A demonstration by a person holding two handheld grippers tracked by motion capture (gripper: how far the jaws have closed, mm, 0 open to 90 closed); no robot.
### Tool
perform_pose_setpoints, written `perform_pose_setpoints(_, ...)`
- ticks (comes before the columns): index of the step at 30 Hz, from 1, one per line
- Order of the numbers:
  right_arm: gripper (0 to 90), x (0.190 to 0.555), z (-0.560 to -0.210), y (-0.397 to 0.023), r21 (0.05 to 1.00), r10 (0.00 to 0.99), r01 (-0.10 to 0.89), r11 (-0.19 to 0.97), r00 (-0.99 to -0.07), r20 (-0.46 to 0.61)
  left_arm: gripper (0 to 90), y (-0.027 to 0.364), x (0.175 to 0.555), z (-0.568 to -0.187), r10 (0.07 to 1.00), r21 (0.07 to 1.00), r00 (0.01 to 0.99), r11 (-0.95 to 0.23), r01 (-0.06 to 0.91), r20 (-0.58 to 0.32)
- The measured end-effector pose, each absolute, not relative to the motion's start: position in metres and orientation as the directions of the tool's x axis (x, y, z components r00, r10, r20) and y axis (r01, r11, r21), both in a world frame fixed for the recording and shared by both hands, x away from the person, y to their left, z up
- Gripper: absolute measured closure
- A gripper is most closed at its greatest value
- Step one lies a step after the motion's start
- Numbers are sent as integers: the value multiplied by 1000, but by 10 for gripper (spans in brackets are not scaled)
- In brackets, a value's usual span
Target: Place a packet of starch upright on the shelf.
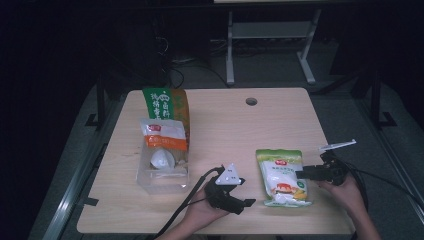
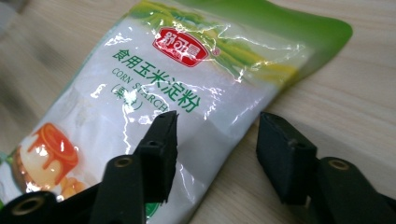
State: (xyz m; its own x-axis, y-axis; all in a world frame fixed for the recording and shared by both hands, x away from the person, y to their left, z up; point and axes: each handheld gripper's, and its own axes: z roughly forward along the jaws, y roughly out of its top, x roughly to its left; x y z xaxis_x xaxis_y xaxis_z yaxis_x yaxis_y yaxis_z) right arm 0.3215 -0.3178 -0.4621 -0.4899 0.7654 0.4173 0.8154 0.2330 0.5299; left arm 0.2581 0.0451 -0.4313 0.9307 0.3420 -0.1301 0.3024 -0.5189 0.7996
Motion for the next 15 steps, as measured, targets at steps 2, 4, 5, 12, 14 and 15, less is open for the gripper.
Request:
perform_pose_setpoints(2, 598, 321, -467, -320, 526, 737, 824, 209, -487, 469, 298, 44, 261, -433, 345, 797, 929, -519, 308, -134)
perform_pose_setpoints(4, 623, 321, -468, -320, 523, 730, 828, 202, -484, 483, 298, 43, 262, -434, 348, 796, 926, -515, 318, -146)
perform_pose_setpoints(5, 659, 320, -469, -320, 530, 719, 822, 206, -495, 488, 298, 42, 263, -435, 349, 793, 925, -517, 323, -149)
perform_pose_setpoints(12, 861, 313, -459, -310, 567, 723, 774, 283, -560, 405, 296, 33, 275, -443, 361, 781, 913, -509, 362, -189)
perform_pose_setpoints(14, 865, 311, -456, -309, 577, 727, 766, 283, -564, 393, 297, 30, 277, -445, 361, 778, 910, -505, 374, -203)
perform_pose_setpoints(15, 865, 311, -456, -309, 577, 727, 766, 283, -564, 393, 297, 30, 277, -445, 361, 778, 910, -505, 374, -203)
